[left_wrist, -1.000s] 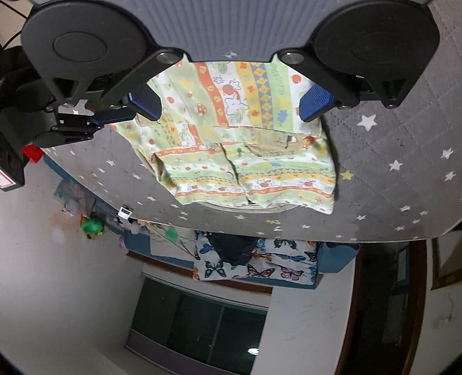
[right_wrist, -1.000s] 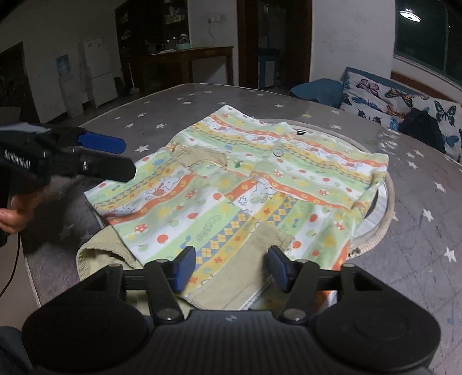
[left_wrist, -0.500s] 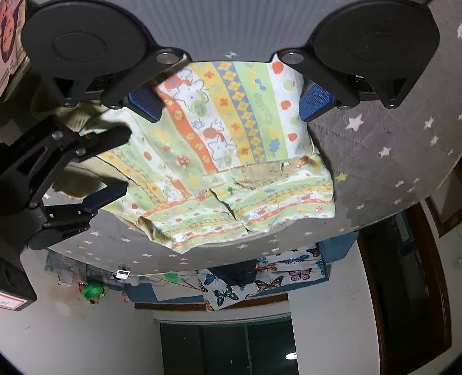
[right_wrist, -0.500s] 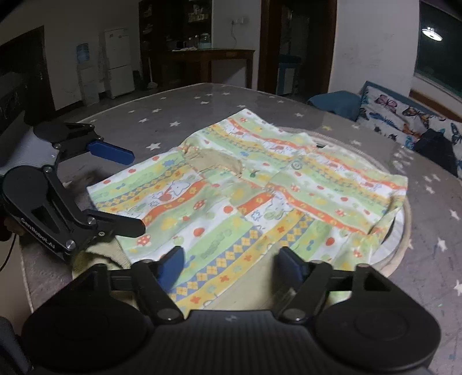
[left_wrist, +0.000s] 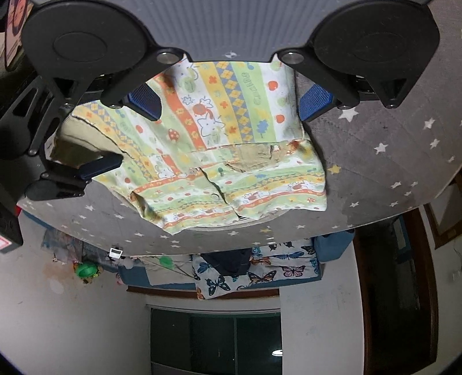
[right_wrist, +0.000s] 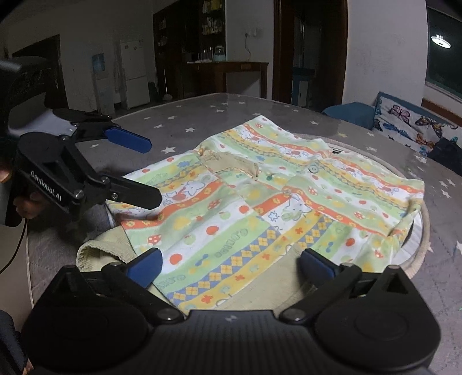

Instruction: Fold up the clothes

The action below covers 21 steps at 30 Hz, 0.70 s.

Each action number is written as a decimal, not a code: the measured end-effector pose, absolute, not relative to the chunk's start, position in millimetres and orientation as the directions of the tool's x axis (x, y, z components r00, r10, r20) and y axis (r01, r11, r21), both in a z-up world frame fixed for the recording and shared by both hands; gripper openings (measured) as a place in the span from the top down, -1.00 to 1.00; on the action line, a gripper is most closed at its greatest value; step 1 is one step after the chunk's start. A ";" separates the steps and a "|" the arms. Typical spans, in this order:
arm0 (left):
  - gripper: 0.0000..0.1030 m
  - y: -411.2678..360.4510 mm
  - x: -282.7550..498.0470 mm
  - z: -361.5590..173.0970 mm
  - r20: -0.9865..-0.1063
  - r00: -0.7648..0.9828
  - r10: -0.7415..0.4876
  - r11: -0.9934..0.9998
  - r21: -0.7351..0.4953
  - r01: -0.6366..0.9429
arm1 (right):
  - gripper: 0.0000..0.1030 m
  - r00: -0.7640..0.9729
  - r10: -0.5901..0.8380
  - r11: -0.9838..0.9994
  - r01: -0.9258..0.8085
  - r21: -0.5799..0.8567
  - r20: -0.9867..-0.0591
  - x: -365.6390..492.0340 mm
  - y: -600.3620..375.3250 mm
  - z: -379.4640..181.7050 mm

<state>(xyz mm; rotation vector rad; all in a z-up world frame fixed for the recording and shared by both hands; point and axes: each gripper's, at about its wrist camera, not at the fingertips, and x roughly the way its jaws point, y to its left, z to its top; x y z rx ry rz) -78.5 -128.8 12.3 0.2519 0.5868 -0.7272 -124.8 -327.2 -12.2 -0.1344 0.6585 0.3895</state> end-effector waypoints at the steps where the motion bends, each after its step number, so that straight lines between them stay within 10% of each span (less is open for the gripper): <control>1: -1.00 -129.5 -78.3 12.3 -0.583 0.594 -0.553 0.725 0.015 0.689 | -1.00 0.723 0.312 0.919 -0.394 0.003 -0.617 -125.0 -327.7 -12.4; 21: -1.00 -151.1 -58.2 7.3 -0.597 0.549 -0.585 0.702 -0.033 0.712 | -1.00 0.764 0.286 0.925 -0.378 -0.042 -0.579 -120.2 -338.1 12.3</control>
